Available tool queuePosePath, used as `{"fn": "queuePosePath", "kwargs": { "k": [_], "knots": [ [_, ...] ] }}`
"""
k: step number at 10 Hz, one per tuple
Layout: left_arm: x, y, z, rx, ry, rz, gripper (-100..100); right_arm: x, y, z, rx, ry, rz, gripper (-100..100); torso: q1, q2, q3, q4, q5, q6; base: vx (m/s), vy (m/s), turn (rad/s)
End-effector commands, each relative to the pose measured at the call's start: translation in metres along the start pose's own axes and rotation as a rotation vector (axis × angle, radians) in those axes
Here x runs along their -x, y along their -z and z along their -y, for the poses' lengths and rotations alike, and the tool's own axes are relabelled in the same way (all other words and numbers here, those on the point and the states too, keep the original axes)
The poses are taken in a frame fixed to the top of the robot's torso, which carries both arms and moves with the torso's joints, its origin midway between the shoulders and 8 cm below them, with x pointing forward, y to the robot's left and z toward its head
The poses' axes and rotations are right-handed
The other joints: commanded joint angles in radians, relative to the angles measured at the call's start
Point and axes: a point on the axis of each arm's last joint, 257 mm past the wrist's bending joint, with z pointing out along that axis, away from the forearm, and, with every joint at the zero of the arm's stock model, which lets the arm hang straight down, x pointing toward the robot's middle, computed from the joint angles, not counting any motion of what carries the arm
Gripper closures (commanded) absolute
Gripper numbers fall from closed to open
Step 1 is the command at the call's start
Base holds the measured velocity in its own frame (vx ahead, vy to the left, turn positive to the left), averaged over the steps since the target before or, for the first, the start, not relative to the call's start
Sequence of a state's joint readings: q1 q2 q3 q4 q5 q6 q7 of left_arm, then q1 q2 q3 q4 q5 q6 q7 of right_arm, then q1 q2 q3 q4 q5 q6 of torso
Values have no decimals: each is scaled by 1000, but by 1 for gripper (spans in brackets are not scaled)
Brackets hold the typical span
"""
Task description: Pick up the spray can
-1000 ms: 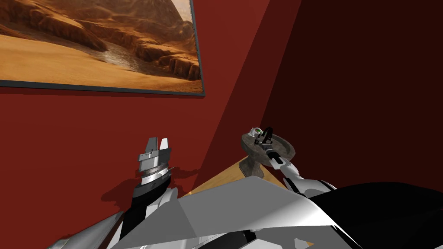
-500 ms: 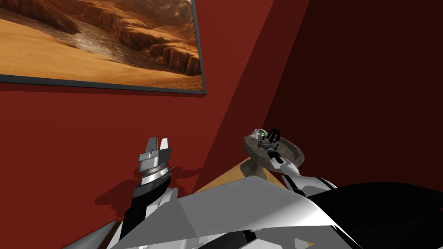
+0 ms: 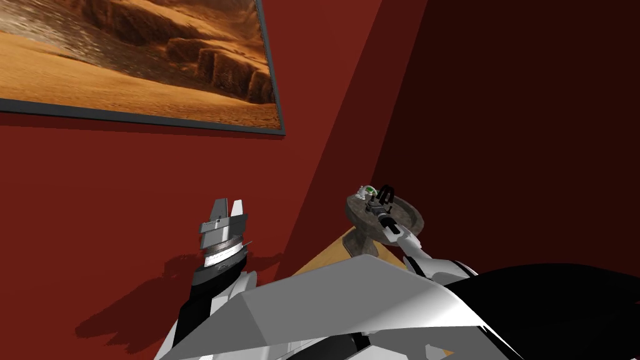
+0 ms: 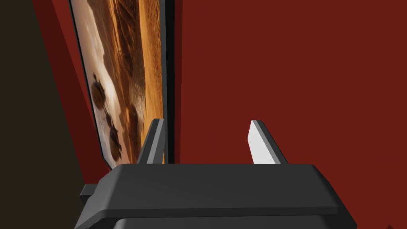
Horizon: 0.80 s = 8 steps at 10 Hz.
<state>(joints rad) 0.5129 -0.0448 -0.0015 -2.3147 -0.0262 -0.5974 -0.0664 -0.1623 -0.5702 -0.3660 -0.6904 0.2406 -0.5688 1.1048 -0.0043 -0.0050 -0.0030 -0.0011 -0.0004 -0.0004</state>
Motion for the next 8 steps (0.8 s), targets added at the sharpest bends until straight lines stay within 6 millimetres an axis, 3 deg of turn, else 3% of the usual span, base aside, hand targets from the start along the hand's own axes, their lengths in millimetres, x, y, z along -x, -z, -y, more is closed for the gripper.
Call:
{"fn": "queuePosePath", "kwargs": {
  "k": [1,4,5,6,7,8],
  "knots": [
    [0,0,0,0,0,0,0,3,-3,-25,35,-8,5,-100,0,0,0,0,0,0,61,-35,-145],
    [0,0,0,0,0,0,0,11,-7,-48,72,6,17,-100,1,1,1,0,0,1,43,-25,-119],
    [0,0,0,0,0,0,0,17,-10,-66,94,-2,26,-100,1,2,1,0,0,0,59,-30,-196],
    [0,0,0,0,0,0,0,16,-10,-67,98,6,24,-100,1,1,0,0,0,1,54,-20,-107],
    [0,0,0,0,0,0,0,23,-11,-84,118,1,34,-100,1,1,0,0,0,0,54,-31,-205],
    [0,0,0,0,0,0,0,23,-11,-85,121,8,32,-100,1,1,0,0,0,1,41,-21,-76]
  ]
}}
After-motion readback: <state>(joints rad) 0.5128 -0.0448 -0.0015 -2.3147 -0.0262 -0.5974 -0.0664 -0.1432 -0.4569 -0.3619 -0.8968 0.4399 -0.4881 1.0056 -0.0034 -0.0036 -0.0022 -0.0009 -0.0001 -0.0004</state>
